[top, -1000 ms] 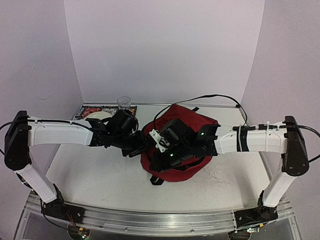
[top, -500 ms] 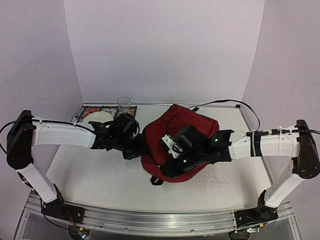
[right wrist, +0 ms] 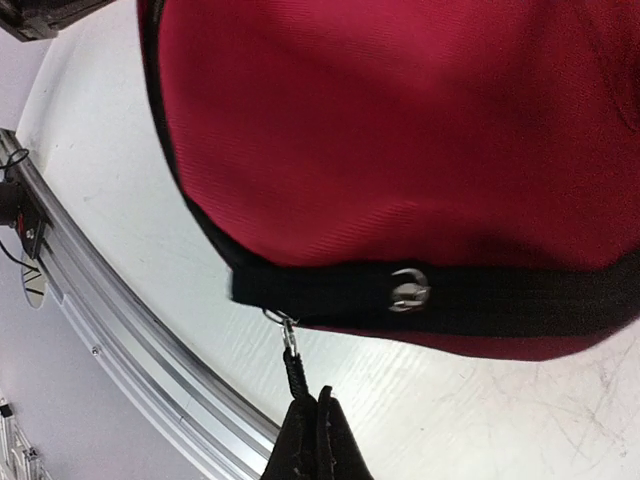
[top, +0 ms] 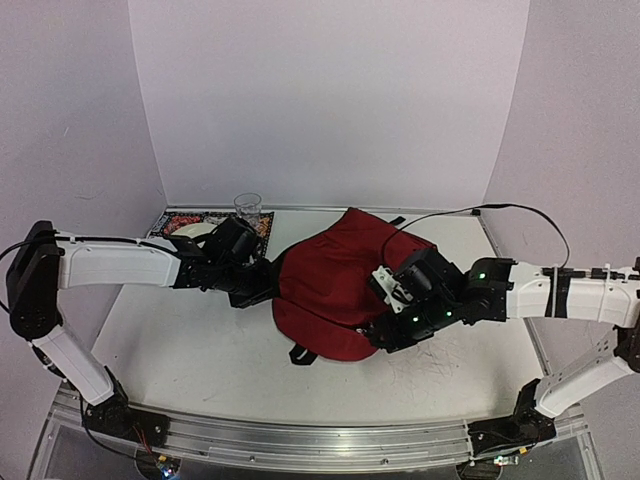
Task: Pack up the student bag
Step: Zip the student bag into the largest pocket of the bag.
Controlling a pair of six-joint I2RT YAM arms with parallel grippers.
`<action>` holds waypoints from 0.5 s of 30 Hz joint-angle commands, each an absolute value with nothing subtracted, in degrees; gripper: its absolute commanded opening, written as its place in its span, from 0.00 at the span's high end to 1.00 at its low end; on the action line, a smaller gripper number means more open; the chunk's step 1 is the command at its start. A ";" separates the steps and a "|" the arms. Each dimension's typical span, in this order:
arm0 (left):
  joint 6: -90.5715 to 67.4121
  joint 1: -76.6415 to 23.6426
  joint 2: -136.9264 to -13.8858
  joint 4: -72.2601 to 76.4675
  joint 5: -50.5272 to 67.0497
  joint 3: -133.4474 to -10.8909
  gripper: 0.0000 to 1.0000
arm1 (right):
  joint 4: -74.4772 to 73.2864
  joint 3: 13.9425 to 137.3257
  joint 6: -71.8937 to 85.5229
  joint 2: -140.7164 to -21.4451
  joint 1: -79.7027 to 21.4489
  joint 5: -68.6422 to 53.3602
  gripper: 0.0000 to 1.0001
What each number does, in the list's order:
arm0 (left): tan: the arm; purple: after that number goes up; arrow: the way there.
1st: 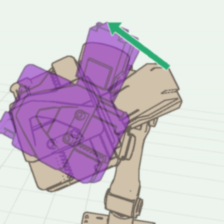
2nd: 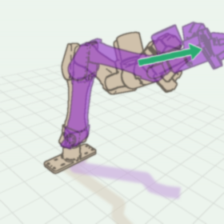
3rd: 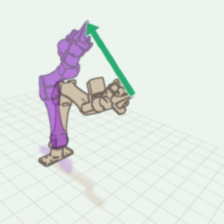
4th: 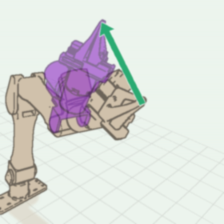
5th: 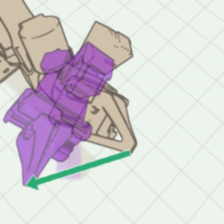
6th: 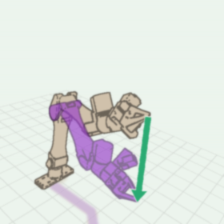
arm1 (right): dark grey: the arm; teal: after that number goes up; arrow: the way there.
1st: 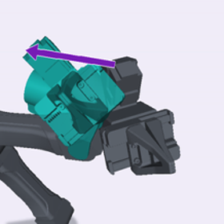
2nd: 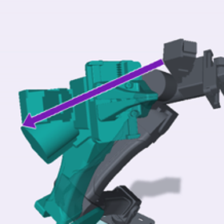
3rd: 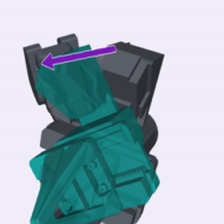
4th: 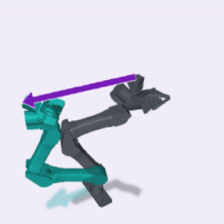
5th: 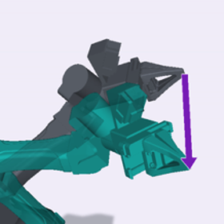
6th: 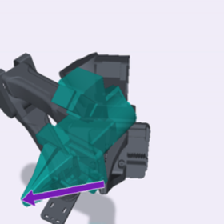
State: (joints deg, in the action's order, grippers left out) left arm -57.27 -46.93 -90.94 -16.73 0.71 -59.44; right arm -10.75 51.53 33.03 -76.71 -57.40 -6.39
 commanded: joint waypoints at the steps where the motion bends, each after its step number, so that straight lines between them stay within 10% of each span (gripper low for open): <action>1: -54.43 -44.64 -88.28 -18.55 -5.03 -60.17 1.00 | -20.39 49.54 31.92 -72.08 -53.69 -3.29 1.00; 15: -52.81 -44.65 -89.44 -18.78 -0.91 -59.07 1.00 | -26.38 48.37 33.71 -68.11 -42.73 4.78 1.00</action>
State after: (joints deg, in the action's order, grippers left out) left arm -55.03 -46.57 -90.39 -16.43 4.44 -59.44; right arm -15.72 49.25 32.82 -70.38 -46.71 -2.87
